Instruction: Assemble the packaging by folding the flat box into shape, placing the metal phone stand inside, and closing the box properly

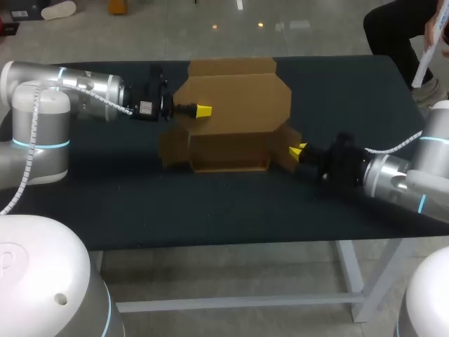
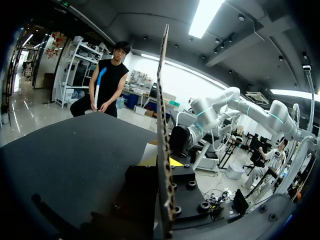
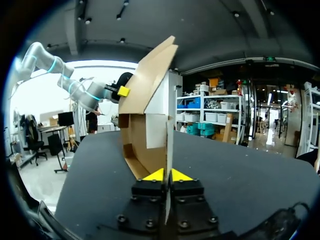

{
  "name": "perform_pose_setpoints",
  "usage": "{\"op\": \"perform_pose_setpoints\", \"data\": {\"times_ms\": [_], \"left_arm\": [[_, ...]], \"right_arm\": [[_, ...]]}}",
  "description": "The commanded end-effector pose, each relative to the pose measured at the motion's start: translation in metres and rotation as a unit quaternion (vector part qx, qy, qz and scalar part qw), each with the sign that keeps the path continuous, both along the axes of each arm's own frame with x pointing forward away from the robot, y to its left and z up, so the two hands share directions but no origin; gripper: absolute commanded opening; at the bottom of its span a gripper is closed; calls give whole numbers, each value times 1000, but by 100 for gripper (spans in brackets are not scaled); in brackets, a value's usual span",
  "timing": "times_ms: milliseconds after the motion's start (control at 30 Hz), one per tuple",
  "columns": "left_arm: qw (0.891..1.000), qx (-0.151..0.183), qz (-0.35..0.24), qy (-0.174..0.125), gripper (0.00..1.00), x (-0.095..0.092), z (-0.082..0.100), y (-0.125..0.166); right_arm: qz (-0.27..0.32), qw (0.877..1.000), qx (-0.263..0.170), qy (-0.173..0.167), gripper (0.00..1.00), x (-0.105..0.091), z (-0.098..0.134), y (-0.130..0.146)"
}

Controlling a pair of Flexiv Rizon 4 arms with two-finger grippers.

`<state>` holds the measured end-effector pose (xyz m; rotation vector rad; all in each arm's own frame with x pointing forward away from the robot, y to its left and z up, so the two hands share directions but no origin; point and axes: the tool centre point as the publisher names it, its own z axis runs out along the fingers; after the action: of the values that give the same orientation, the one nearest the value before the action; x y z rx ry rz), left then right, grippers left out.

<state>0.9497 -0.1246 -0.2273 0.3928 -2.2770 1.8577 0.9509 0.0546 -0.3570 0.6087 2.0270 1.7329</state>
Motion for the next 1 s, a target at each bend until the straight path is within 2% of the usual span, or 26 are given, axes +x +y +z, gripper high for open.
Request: {"op": "perform_pose_setpoints", "data": {"times_ms": [33, 133, 233, 267, 700, 1000], "left_arm": [[1000, 1, 0, 0, 0, 0, -3, -2], [1000, 1, 0, 0, 0, 0, -3, -2], [1000, 1, 0, 0, 0, 0, -3, -2], [1000, 1, 0, 0, 0, 0, -3, -2], [1000, 1, 0, 0, 0, 0, -3, -2], [1000, 1, 0, 0, 0, 0, -3, -2]], "right_arm": [[-11, 1000, -1, 0, 17, -8, 2, 6], [-16, 1000, -1, 5, 21, -11, 2, 8], [-21, 1000, 3, 10, 40, -13, 0, 10], [-21, 1000, 4, 11, 42, -13, -1, 11], [-21, 1000, 4, 20, 44, -26, -4, 32], [-9, 1000, 4, 21, 46, -26, -7, 47]]}}
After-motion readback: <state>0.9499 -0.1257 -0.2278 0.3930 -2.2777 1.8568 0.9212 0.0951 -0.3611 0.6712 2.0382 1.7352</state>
